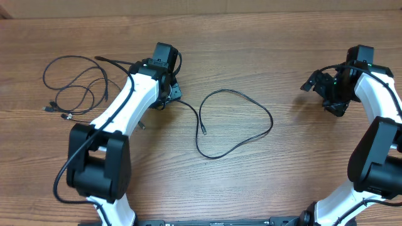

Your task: Untangle cables

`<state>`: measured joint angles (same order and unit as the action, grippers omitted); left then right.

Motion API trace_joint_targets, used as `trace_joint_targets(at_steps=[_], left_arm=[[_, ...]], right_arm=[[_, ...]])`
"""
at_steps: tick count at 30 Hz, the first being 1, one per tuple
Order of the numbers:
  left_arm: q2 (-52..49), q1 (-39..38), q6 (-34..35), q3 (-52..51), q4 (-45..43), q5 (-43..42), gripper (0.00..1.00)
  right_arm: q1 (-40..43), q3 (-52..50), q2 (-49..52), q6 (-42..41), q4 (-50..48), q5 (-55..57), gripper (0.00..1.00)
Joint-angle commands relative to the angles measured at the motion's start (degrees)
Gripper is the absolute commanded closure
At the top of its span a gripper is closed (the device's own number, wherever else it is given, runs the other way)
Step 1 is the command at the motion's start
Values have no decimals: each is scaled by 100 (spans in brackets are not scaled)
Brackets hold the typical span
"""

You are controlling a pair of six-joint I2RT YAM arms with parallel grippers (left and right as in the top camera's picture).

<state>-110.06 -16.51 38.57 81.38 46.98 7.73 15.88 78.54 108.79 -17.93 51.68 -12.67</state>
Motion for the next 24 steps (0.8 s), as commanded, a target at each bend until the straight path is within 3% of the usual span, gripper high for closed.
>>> trace_joint_targets(at_steps=[1, 10, 20, 22, 24], left_arm=[[-315, 39, 627, 72, -240, 623, 47], [-686, 52, 627, 72, -1176, 625, 42], [-1213, 52, 651, 72, -1248, 638, 42], [-1318, 52, 649, 72, -1276, 647, 44], [-1320, 61, 647, 74, -1349, 645, 55]], right_arm=[[-4, 103, -133, 42, -20, 48, 0], [-4, 103, -133, 42, -17, 48, 0], [-4, 103, -133, 44, -20, 48, 0], [-4, 103, -133, 42, -17, 46, 0], [-4, 103, -133, 44, -17, 46, 0]])
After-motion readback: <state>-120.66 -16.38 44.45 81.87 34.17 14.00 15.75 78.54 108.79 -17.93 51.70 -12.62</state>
